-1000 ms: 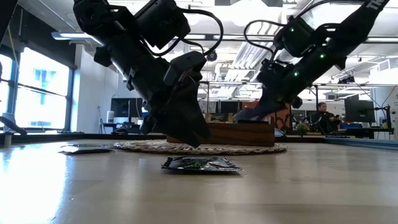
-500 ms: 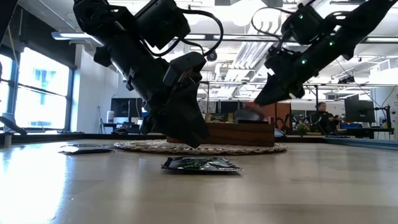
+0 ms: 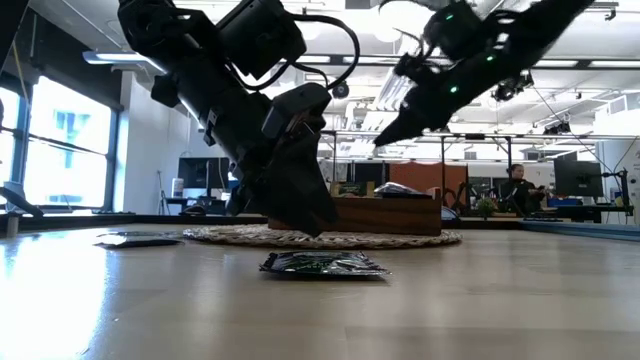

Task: Pick & Place Tea
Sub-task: Put the purple tea bag into the right section of the wooden organizer

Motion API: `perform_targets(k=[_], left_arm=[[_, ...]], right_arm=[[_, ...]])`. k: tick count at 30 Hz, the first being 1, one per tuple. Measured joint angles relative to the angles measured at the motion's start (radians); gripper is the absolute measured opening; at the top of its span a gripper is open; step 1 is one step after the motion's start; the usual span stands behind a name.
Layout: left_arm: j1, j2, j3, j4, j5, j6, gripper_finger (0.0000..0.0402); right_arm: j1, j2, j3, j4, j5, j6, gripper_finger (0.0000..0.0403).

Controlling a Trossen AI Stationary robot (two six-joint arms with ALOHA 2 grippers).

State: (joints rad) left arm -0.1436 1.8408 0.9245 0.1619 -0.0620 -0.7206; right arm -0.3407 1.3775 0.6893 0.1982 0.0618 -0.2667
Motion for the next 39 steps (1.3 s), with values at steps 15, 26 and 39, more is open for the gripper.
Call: perform_targets(k=[15, 26, 39], left_arm=[[0.000, 0.000, 0.000, 0.000, -0.001, 0.009, 0.0166], [0.000, 0.000, 0.000, -0.007, 0.000, 0.009, 0.0166], [0.000, 0.000, 0.000, -0.008, -0.001, 0.009, 0.0166]], right_arm=[[-0.184, 0.319, 0.515, -0.716, -0.251, -0.231, 0.0139], [-0.223, 0.411, 0.520, -0.742, -0.230, -0.232, 0.0134], [-0.187, 0.401, 0.519, -0.888, -0.270, -0.183, 0.0118]])
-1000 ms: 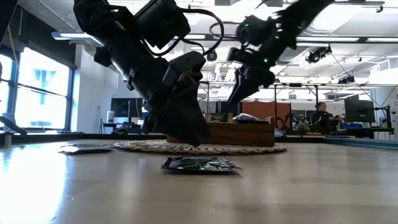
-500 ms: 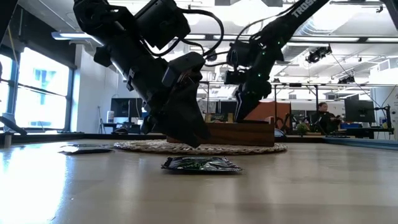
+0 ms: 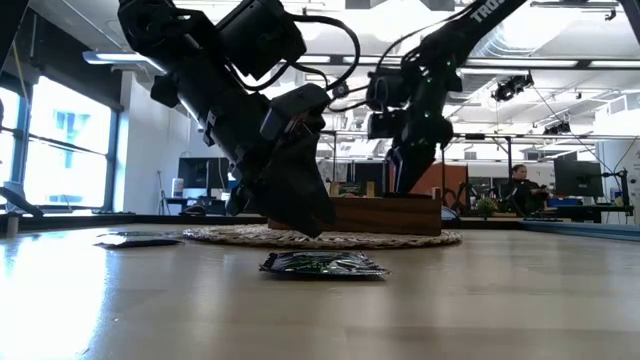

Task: Pick & Place Tea
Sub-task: Put the purple tea bag into the right section of the wooden organizer

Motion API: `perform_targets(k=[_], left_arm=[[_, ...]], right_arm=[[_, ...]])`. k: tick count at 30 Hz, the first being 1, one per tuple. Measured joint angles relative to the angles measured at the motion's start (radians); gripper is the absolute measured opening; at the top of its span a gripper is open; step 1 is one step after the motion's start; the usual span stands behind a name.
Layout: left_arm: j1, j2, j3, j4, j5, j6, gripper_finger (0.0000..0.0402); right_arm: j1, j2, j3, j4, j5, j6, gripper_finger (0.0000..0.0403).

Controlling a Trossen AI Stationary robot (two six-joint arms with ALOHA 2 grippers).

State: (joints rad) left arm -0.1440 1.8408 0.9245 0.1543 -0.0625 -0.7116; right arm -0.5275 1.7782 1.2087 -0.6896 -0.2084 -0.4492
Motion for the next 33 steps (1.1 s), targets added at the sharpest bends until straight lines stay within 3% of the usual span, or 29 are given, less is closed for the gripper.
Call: perform_targets(k=[5, 10, 14, 17, 21, 30, 33], left_arm=[[0.000, 0.000, 0.000, 0.000, 0.001, 0.000, 0.0166], [0.000, 0.000, 0.000, 0.000, -0.011, 0.000, 0.0166], [0.000, 0.000, 0.000, -0.026, -0.031, -0.029, 0.0166], [0.000, -0.017, 0.000, -0.077, -0.036, -0.056, 0.0166], [0.000, -0.024, 0.000, -0.080, -0.036, -0.081, 0.0166], [0.000, -0.023, 0.000, -0.036, -0.027, -0.089, 0.0166], [0.000, -0.023, 0.000, -0.024, -0.032, -0.089, 0.0166]], right_arm=[[0.019, -0.008, 0.000, 0.044, 0.151, -0.027, 0.0118], [0.014, -0.076, 0.000, 0.039, 0.147, -0.046, 0.0118], [-0.007, -0.174, 0.000, 0.039, 0.085, -0.025, 0.0118], [-0.033, -0.216, -0.003, 0.058, 0.133, 0.013, 0.0118], [-0.074, -0.221, -0.042, 0.049, 0.172, 0.024, 0.0118], [-0.089, -0.220, -0.174, 0.120, 0.084, 0.008, 0.0119], [-0.085, -0.220, -0.208, 0.154, 0.128, -0.025, 0.0119]])
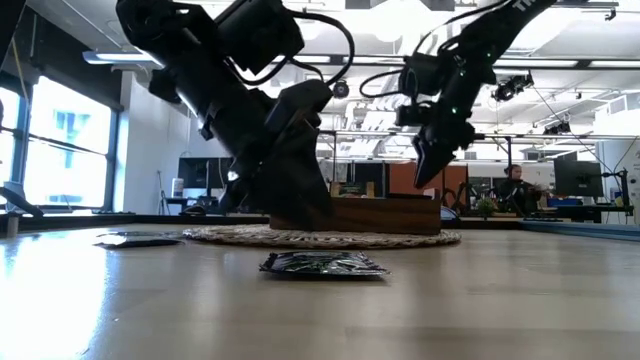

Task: Pick & Place Tea
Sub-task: Put the purple tea bag into the right section of the wooden organizer

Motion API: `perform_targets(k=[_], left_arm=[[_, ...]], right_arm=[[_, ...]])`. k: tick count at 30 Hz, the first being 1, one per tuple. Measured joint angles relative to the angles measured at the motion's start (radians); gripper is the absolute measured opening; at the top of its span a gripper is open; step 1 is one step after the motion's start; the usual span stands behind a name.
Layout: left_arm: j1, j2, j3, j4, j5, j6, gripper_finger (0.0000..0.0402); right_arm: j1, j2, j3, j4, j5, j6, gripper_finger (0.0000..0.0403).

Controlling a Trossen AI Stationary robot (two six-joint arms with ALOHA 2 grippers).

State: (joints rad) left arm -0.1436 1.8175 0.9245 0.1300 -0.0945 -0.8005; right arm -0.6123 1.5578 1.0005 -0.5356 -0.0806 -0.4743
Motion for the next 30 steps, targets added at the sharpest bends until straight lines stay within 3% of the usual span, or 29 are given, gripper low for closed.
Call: perform_targets(k=[8, 13, 16, 20, 23, 27, 30], left_arm=[[0.000, 0.000, 0.000, 0.002, 0.000, -0.012, 0.0166], [0.000, 0.000, 0.000, 0.002, -0.001, -0.013, 0.0166], [0.000, 0.001, 0.000, 0.002, 0.002, 0.002, 0.0166], [0.000, 0.001, 0.000, 0.001, 0.007, 0.010, 0.0166], [0.000, 0.001, 0.000, 0.001, 0.007, 0.010, 0.0166], [0.000, 0.001, 0.000, 0.004, 0.006, 0.010, 0.0166], [0.000, 0.001, 0.000, 0.027, 0.006, 0.002, 0.0166]], right_arm=[[-0.011, -0.014, -0.004, -0.010, 0.075, -0.061, 0.0119], [-0.040, -0.091, -0.013, -0.072, 0.010, -0.040, 0.0119], [-0.062, -0.168, -0.078, -0.024, -0.072, -0.006, 0.0119], [-0.066, -0.288, -0.252, 0.140, -0.130, 0.035, 0.0119], [-0.047, -0.361, -0.425, 0.394, -0.119, 0.022, 0.0119], [-0.010, -0.379, -0.617, 0.736, -0.079, -0.004, 0.0119], [0.005, -0.373, -0.679, 0.807, -0.043, -0.005, 0.0119]])
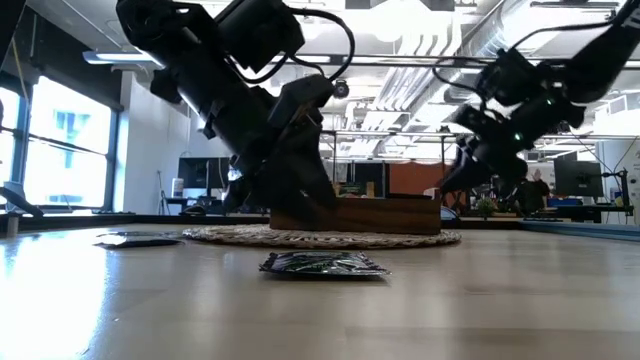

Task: Pick & Place Tea
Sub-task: Put the purple tea bag into the right section of the wooden organizer

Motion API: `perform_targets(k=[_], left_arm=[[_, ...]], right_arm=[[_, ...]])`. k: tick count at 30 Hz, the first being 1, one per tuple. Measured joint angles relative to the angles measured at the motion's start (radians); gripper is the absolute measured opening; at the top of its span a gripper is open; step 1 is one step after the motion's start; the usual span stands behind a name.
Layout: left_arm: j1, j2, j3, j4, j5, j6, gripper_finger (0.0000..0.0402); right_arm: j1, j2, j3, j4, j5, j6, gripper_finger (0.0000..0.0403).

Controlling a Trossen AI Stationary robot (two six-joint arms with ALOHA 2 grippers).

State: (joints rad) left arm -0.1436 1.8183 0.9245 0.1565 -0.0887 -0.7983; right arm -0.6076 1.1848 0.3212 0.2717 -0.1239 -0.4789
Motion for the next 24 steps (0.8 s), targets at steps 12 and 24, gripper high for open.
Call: perform_targets(k=[12, 24], left_arm=[[0.000, 0.000, 0.000, 0.086, 0.004, -0.003, 0.0166], [0.000, 0.000, 0.000, 0.079, 0.005, 0.005, 0.0166]], right_arm=[[0.002, 0.058, -0.025, 0.066, 0.023, -0.001, 0.0119], [-0.001, 0.286, 0.070, 0.181, 0.036, -0.019, 0.0119]])
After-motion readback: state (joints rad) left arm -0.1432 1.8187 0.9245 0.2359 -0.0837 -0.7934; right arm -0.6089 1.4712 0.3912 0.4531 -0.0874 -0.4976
